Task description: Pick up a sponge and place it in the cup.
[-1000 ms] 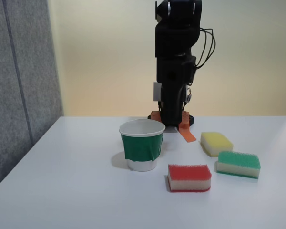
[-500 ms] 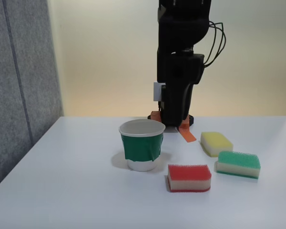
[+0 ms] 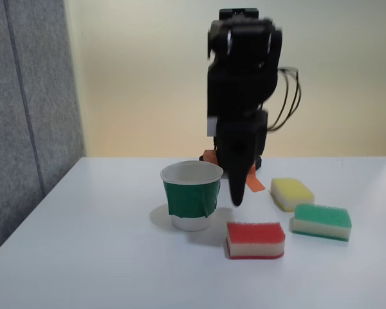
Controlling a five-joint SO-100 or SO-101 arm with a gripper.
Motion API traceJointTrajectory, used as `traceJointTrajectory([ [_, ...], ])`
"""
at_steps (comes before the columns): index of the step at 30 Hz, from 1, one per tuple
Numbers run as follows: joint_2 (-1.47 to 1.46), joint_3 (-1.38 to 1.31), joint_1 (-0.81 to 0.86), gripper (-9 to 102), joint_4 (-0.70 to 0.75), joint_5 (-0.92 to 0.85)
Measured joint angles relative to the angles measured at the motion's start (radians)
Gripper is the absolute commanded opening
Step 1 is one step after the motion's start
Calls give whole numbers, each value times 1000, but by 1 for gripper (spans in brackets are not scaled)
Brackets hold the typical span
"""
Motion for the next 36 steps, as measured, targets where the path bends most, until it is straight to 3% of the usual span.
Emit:
traceJointTrajectory([
  [17, -158, -334, -123, 34, 25, 210],
  [24, -301, -486, -123, 37, 25, 164],
  [36, -347, -465, -120, 35, -18, 94],
])
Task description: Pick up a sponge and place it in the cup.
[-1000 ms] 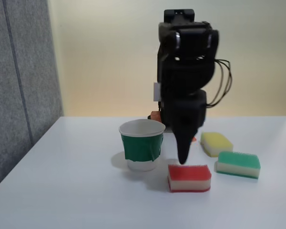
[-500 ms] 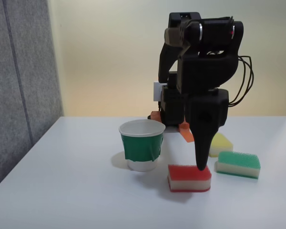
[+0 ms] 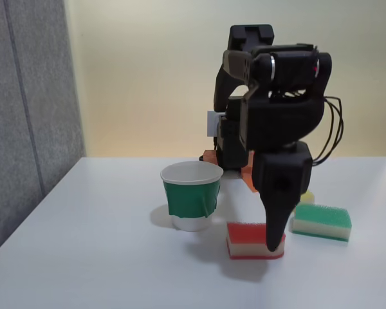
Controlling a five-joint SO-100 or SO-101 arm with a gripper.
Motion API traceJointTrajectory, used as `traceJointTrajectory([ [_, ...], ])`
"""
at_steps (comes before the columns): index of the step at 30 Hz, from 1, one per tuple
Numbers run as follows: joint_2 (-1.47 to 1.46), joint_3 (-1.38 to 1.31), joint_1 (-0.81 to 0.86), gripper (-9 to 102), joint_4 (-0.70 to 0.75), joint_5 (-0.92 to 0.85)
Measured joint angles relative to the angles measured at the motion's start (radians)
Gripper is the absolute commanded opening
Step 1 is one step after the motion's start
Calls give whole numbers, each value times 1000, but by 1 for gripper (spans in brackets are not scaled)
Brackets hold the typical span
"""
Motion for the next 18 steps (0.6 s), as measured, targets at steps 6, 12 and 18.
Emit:
traceJointTrajectory([
  [6, 84, 193, 28, 35, -80, -23],
  [12, 198, 379, 51, 34, -169, -23],
  [18, 218, 385, 38, 31, -150, -11],
])
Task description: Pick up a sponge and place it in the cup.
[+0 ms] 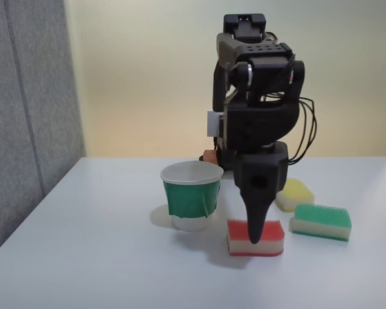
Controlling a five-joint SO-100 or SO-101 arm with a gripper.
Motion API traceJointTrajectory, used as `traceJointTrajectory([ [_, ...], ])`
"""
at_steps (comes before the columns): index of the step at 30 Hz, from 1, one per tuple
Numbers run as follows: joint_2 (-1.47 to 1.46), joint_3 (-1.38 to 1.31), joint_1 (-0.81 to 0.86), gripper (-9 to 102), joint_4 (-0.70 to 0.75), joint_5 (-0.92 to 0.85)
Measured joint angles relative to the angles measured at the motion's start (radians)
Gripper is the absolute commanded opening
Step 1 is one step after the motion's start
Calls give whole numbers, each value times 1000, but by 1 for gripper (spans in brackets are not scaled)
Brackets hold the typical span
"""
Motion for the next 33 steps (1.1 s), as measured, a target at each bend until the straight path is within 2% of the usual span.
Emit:
traceJointTrajectory([
  [14, -38, -2, -6, 26, -54, 2],
  [19, -38, 37, -12, 0, -94, -12],
  [28, -5, 118, -8, 0, -161, -55],
  [33, 60, 118, -12, 0, -95, -52],
])
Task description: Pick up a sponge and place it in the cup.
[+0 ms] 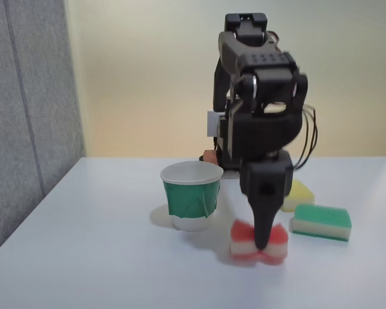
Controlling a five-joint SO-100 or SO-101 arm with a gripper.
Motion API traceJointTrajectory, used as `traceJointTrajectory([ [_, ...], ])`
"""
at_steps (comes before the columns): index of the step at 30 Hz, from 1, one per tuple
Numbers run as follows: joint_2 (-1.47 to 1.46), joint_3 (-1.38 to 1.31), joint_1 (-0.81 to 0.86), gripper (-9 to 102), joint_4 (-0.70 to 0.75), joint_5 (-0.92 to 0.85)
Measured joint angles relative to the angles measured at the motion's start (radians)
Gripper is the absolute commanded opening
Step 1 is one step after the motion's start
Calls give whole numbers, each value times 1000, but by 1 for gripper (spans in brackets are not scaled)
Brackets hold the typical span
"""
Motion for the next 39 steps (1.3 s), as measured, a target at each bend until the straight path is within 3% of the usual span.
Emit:
traceJointTrajectory([
  [6, 143, -78, 2, 0, 91, 40],
  [15, 357, -43, 38, 0, 0, 60],
  [24, 575, 163, 156, 0, -69, -123],
  [39, 856, 456, 380, 0, -61, -446],
])
